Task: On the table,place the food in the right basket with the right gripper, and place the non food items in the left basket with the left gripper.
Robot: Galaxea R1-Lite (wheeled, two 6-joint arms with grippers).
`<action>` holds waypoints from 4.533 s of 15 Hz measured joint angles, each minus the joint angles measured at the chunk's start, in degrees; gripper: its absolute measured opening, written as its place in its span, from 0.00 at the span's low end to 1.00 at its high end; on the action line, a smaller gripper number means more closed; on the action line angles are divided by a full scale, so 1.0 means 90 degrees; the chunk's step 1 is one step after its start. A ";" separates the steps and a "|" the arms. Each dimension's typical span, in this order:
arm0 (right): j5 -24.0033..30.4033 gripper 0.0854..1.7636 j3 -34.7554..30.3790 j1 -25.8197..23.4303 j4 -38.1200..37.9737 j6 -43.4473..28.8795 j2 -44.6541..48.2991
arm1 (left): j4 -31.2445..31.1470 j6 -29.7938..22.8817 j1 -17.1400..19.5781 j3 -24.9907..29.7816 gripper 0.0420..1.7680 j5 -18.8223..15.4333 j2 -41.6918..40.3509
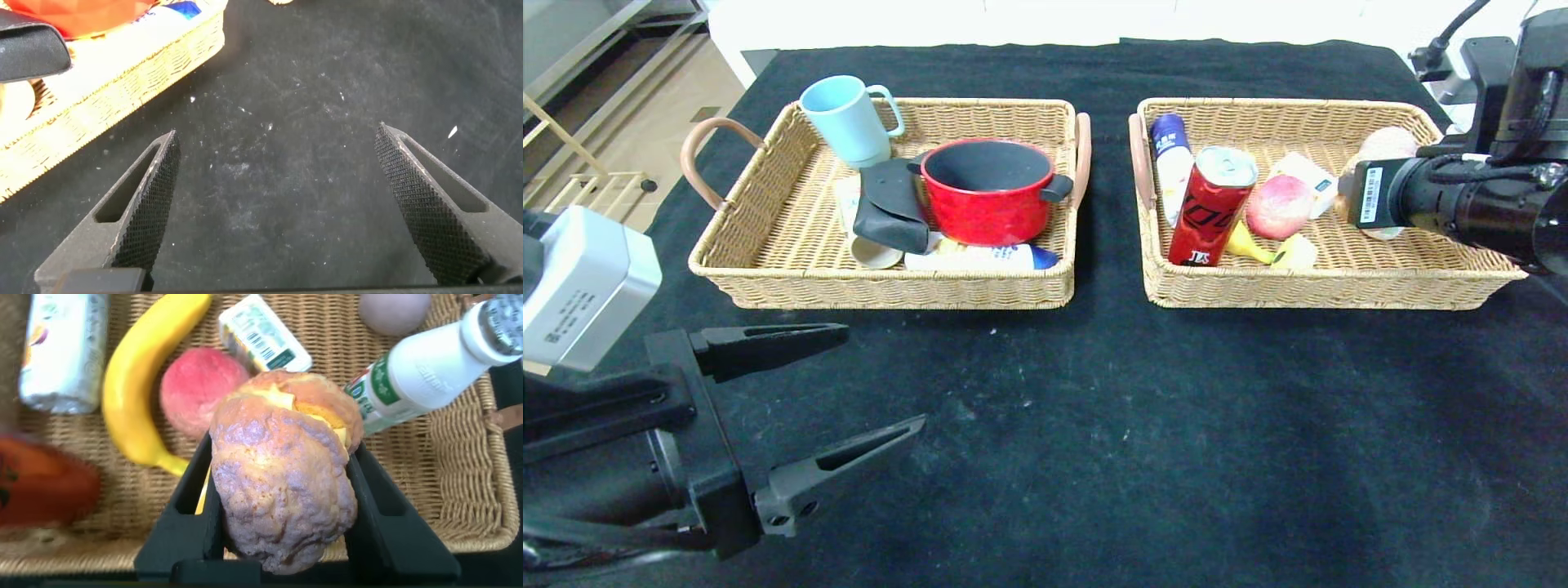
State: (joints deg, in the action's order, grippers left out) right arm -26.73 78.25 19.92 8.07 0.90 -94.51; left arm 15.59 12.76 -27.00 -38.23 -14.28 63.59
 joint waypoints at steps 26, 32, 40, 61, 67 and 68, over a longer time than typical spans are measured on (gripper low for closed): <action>0.0000 0.91 0.0056 -0.0168 0.0398 0.0053 -0.0340 | -0.0015 0.0049 0.0100 0.0009 0.97 -0.0008 -0.0003; 0.0022 0.94 -0.0316 0.0009 0.0362 0.0015 -0.0051 | 0.0004 -0.0007 0.0122 -0.0030 0.97 -0.0008 0.0024; 0.0782 0.96 -0.2788 0.0779 0.0217 0.0172 0.2033 | -0.0033 -0.0034 0.0352 -0.0012 0.97 0.0230 0.0019; 0.4069 0.96 -0.2040 -0.1625 -0.7346 -0.0244 0.8668 | -0.6445 0.0180 0.2165 -0.1574 0.97 0.0883 -0.5136; 0.4437 0.96 -0.2221 -0.2350 -0.7279 0.0157 0.8947 | -0.6491 0.0037 0.2578 -0.1957 0.97 0.0343 -0.5329; 0.4433 0.96 -0.2416 -0.2350 -0.7279 0.0157 0.9073 | -0.6506 0.0020 0.2689 -0.1892 0.97 0.0015 -0.5411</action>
State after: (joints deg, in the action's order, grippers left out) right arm 13.17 56.50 -1.23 -57.44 2.32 -12.86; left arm -42.96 12.95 -2.80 -55.26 -14.14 14.88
